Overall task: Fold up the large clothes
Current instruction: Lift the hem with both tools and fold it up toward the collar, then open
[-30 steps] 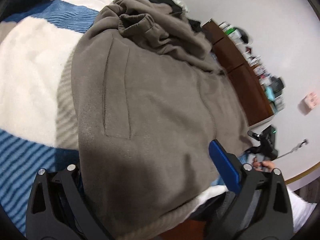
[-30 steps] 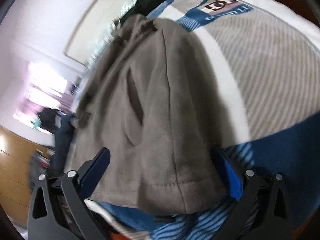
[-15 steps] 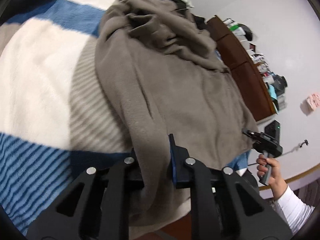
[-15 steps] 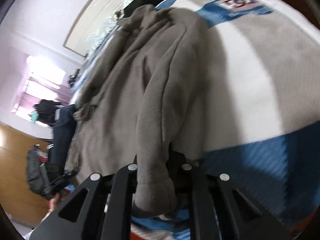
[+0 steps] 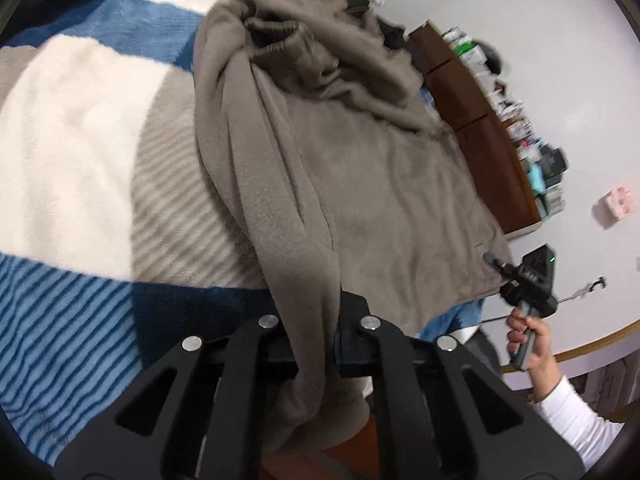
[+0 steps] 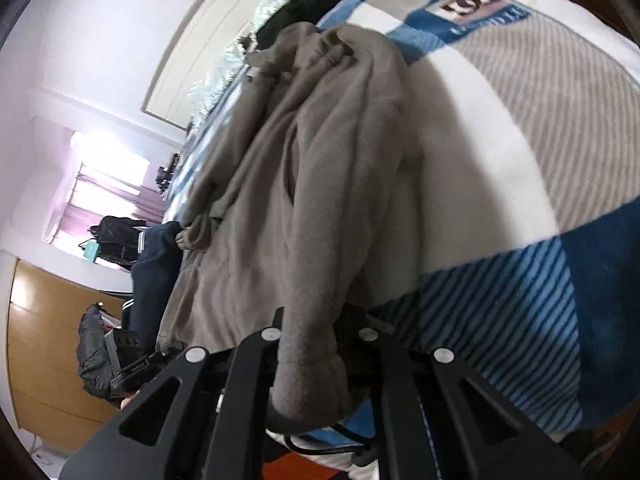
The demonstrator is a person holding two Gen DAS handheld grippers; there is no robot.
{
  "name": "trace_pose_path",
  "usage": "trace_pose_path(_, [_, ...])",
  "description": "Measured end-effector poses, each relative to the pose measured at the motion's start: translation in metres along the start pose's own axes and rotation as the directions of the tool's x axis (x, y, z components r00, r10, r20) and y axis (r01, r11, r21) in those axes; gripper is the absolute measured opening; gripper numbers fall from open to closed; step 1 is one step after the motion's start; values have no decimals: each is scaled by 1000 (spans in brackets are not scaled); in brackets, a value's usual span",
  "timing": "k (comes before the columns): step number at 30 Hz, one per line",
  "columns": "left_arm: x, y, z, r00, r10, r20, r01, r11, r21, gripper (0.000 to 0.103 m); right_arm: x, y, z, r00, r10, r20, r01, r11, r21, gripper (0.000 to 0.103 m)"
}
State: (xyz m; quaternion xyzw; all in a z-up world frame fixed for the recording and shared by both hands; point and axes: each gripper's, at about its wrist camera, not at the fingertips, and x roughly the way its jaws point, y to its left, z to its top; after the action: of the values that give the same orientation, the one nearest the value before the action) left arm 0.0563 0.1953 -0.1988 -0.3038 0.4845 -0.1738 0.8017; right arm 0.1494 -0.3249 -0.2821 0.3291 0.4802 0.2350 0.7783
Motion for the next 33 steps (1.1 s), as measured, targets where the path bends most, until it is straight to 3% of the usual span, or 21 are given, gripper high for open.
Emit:
trace_pose_path(8, [-45,-16,-11,990,-89,111,88,996,21,7,-46,43,-16,993,107,44,-104,992,-71,8])
trace_pose_path(12, [-59,-29,-20,982,-132,135,127,991,46,7,-56,46,-23,991,129,35,-127,990,-69,8])
trace_pose_path(20, [-21,-17,-20,1000,11,15,-12,999,41,7,-29,8,-36,1000,5,17,-6,999,40,8])
trace_pose_path(26, [-44,-15,-31,993,-73,95,73,997,7,6,-57,15,-51,994,52,92,-52,999,-2,7])
trace_pose_path(33, [-81,-38,-52,976,-133,172,128,991,43,6,-106,45,-63,981,126,148,-114,990,-88,7])
